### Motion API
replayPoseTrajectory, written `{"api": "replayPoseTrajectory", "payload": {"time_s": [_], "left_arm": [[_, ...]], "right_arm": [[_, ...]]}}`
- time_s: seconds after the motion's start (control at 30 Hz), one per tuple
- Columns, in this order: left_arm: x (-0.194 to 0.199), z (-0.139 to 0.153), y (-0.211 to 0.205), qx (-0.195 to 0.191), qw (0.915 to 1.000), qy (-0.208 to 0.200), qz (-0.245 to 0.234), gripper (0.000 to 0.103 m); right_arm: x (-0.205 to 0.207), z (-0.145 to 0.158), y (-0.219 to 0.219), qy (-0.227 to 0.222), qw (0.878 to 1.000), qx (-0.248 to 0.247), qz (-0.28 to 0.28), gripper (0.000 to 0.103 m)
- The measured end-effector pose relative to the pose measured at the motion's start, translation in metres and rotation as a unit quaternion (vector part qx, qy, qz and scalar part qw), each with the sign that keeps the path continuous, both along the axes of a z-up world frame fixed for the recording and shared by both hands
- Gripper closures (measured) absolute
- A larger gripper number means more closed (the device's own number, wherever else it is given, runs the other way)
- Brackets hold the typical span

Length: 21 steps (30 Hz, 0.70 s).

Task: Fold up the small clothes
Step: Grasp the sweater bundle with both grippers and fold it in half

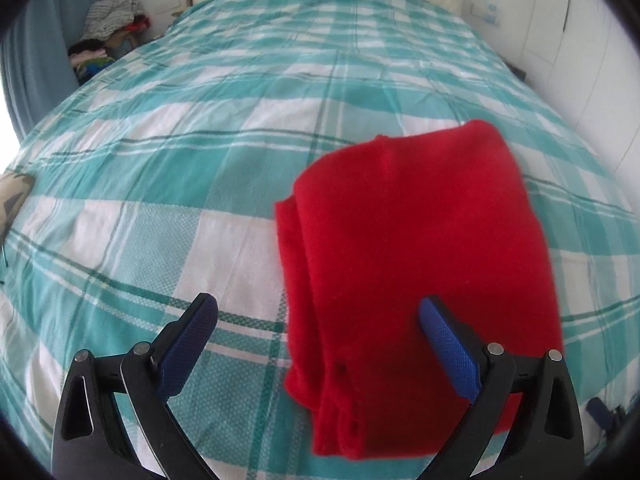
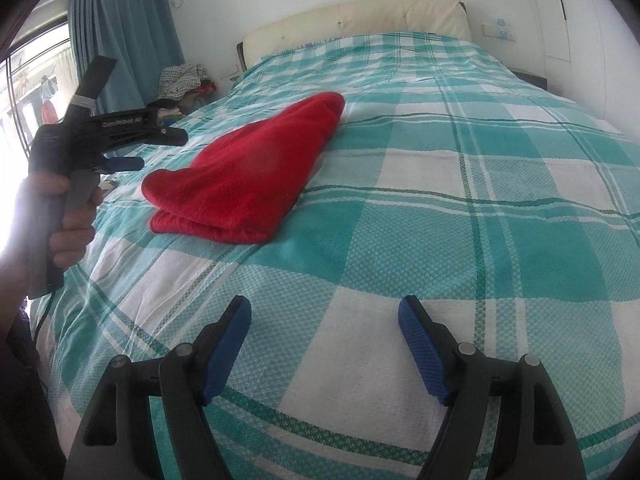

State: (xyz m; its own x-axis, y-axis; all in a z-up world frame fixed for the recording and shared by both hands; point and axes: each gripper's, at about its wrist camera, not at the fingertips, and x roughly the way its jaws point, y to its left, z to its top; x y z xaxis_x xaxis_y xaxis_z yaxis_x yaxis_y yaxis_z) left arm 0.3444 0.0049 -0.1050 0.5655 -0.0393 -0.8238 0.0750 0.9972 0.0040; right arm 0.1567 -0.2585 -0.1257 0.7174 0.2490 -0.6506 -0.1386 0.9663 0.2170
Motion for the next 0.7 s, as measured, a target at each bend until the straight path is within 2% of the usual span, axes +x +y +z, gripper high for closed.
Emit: {"api": "replayPoseTrajectory", "payload": {"time_s": [0.03,0.07,0.13,0.27,0.37,0.43,0.47,0.5,0.53,0.57,0.6,0.63,0.67,0.7], "left_arm": [[0.003,-0.012,0.005,0.006,0.9999,0.011,-0.001,0.001],[0.002,-0.019,0.012,-0.007,0.9998,0.016,-0.005,0.0],[0.001,-0.019,0.024,-0.043,0.9989,0.021,-0.002,0.0],[0.009,-0.013,0.032,-0.074,0.9967,0.033,0.004,0.0],[0.02,-0.018,0.03,-0.087,0.9947,0.054,-0.009,0.0],[0.025,-0.021,0.025,-0.088,0.9939,0.062,-0.021,0.001],[0.026,-0.02,0.021,-0.088,0.994,0.059,-0.025,0.004],[0.026,-0.019,0.018,-0.089,0.9941,0.053,-0.032,0.012],[0.025,-0.018,0.012,-0.093,0.9931,0.051,-0.049,0.042],[0.024,-0.018,0.006,-0.1,0.9914,0.055,-0.065,0.068],[0.022,-0.015,0.001,-0.088,0.9929,0.046,-0.065,0.071],[0.018,-0.013,-0.004,-0.071,0.995,0.031,-0.063,0.079],[0.014,-0.01,-0.008,-0.058,0.996,0.018,-0.065,0.085],[0.009,-0.006,-0.012,-0.043,0.9969,0.006,-0.066,0.086]], "right_arm": [[0.006,0.004,-0.001,0.005,1.0,0.009,0.006,0.027],[0.014,0.008,-0.002,0.01,1.0,0.02,0.012,0.027],[0.039,0.019,-0.006,0.019,0.999,0.047,0.016,0.027],[0.116,0.031,-0.014,0.045,0.992,0.119,0.012,0.027],[0.177,0.021,-0.012,0.089,0.98,0.176,0.015,0.027],[0.207,0.005,-0.008,0.125,0.965,0.231,0.012,0.027],[0.218,-0.002,-0.003,0.141,0.959,0.247,0.009,0.029],[0.225,-0.006,0.005,0.145,0.959,0.242,0.009,0.031],[0.228,-0.005,0.017,0.14,0.967,0.21,0.015,0.037],[0.23,-0.001,0.033,0.13,0.98,0.152,0.022,0.043],[0.228,0.004,0.052,0.114,0.99,0.076,0.031,0.047],[0.223,0.009,0.074,0.09,0.995,-0.01,0.043,0.056],[0.215,0.014,0.093,0.06,0.993,-0.084,0.054,0.063],[0.206,0.018,0.109,0.032,0.988,-0.139,0.062,0.066]]}}
